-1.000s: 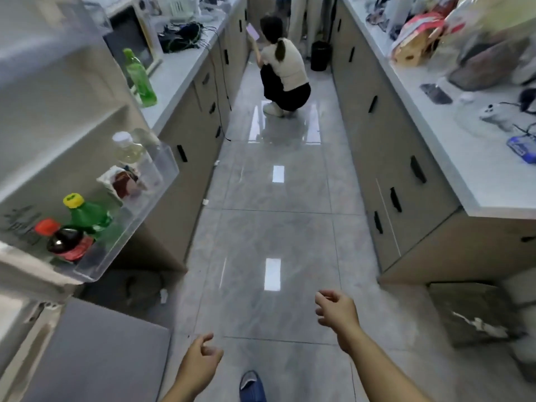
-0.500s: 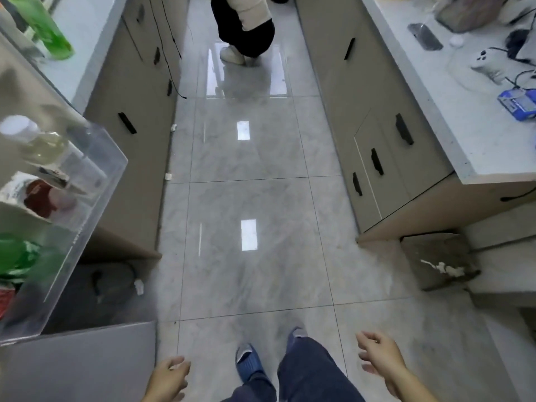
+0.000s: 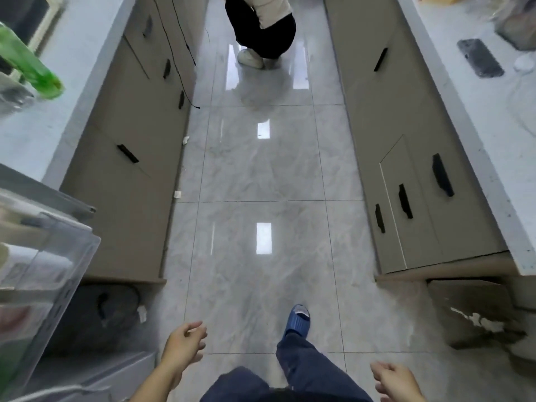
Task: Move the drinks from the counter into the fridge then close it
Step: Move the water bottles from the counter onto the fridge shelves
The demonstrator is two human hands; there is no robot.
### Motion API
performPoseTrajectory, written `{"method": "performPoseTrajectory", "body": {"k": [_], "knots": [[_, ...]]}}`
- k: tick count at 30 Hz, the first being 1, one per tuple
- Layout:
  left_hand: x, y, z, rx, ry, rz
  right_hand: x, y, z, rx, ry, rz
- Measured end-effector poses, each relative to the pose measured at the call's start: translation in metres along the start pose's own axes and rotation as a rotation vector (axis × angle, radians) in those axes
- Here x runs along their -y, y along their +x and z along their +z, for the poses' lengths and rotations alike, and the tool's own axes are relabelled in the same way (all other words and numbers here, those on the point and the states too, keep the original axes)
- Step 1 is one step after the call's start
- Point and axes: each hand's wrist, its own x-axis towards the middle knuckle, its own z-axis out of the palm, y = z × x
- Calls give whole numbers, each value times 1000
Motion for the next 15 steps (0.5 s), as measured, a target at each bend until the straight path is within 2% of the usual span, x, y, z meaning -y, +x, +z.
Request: {"method": "performPoseTrajectory", "body": {"k": [9,15], "knots": [[-56,28,5,-127,-149,-171,297,20,19,178,-61,-342],[-117,77,0,-133,-252,-185,434,29,64,230,-165,-473]]}}
